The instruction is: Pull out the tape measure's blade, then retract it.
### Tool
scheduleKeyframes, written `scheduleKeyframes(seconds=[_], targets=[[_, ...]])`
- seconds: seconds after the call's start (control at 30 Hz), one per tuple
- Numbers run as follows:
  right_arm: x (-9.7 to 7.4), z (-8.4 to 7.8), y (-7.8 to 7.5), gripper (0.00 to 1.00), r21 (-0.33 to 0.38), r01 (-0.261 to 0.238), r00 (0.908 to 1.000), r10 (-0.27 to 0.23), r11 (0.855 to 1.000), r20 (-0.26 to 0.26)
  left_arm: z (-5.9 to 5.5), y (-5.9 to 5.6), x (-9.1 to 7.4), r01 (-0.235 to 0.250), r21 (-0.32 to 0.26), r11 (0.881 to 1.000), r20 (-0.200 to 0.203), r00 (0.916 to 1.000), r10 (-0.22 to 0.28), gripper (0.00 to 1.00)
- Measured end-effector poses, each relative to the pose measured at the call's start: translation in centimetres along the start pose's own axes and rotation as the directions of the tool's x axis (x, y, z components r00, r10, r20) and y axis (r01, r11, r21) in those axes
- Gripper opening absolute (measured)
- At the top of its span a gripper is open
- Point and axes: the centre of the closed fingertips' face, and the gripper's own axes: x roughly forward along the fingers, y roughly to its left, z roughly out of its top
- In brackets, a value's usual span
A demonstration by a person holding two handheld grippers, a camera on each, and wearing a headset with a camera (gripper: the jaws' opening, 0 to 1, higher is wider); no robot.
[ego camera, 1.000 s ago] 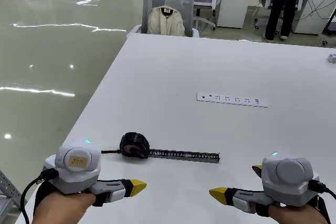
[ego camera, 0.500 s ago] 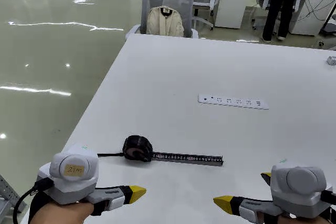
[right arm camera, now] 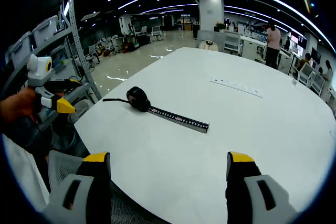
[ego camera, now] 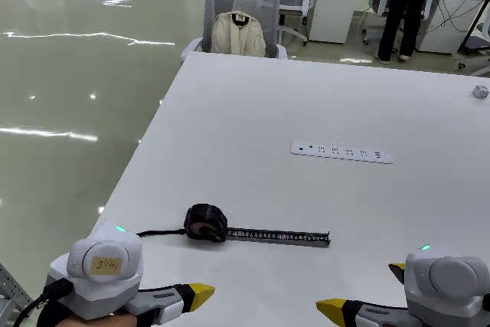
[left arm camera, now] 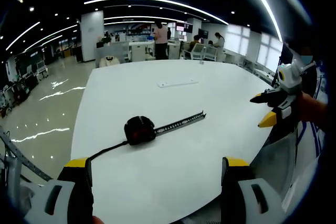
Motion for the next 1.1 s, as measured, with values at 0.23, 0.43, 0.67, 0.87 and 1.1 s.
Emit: scheduleKeyframes(seconds=[0.23, 0.43, 0.67, 0.87, 1.1], targets=[[-0.7, 0.1, 0.2, 0.93, 0.015, 0.019, 0.9998, -0.019, 1.0, 0.0, -0.4, 0.0, -0.4, 0.004, -0.001, 1.0, -0.012, 0.9999, -0.004, 1.0], [-1.3, 0.2, 0.6, 0.93, 0.023, 0.043, 0.9991, -0.043, 0.999, -0.008, -1.0, 0.5, -0.9, -0.003, -0.007, 1.0, -0.033, 0.9995, 0.002, 1.0], [-1.3, 0.4, 1.0, 0.93, 0.04, 0.062, 0.998, -0.062, 0.997, -0.013, -0.6, 1.2, -0.9, -0.014, -0.012, 1.0, -0.031, 0.9994, 0.014, 1.0], [-0.9, 0.4, 1.1, 0.92, 0.048, 0.074, 0.9972, -0.073, 0.996, -0.016, -0.6, 1.7, -0.9, -0.024, -0.015, 1.0, -0.042, 0.9988, 0.024, 1.0], [-0.6, 0.1, 1.1, 0.92, 0.045, 0.065, 0.9976, -0.064, 0.997, -0.027, -0.5, 1.3, -1.0, -0.026, -0.019, 0.999, -0.042, 0.9988, 0.025, 1.0]])
